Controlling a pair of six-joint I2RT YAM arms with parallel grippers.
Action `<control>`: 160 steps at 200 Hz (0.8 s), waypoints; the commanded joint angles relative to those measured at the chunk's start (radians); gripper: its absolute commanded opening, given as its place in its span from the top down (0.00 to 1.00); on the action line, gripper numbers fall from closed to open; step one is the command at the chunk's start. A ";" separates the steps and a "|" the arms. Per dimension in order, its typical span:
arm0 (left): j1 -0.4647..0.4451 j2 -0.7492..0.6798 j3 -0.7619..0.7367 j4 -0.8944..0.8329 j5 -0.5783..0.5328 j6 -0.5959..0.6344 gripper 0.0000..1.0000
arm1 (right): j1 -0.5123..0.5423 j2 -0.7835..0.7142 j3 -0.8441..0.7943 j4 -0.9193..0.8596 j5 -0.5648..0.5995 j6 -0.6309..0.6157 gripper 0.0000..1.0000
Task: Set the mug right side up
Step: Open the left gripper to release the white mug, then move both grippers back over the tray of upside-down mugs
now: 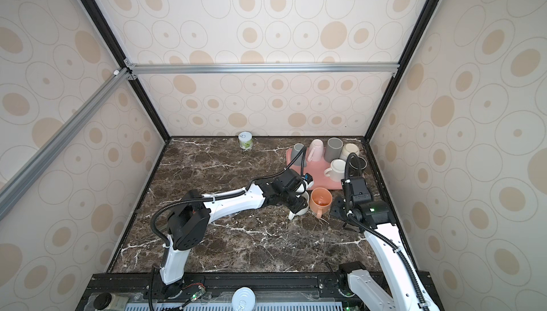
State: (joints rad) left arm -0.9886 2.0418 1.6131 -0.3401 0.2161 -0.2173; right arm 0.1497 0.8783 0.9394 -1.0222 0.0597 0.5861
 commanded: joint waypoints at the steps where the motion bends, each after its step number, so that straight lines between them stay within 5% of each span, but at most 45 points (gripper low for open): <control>1: -0.007 -0.098 0.038 -0.027 -0.049 0.031 0.58 | -0.005 -0.037 -0.012 -0.002 -0.006 0.020 0.54; 114: 0.017 -0.290 -0.113 0.002 -0.215 0.025 0.49 | -0.005 -0.030 -0.083 0.060 0.010 -0.030 0.55; 160: 0.109 -0.371 -0.193 0.029 -0.205 -0.022 0.45 | -0.005 0.009 -0.059 0.119 -0.006 -0.032 0.55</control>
State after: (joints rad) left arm -0.9436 1.7405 1.4361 -0.3351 0.0238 -0.2081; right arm 0.1497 0.8608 0.8585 -0.9401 0.0586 0.5625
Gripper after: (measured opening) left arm 0.551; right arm 0.453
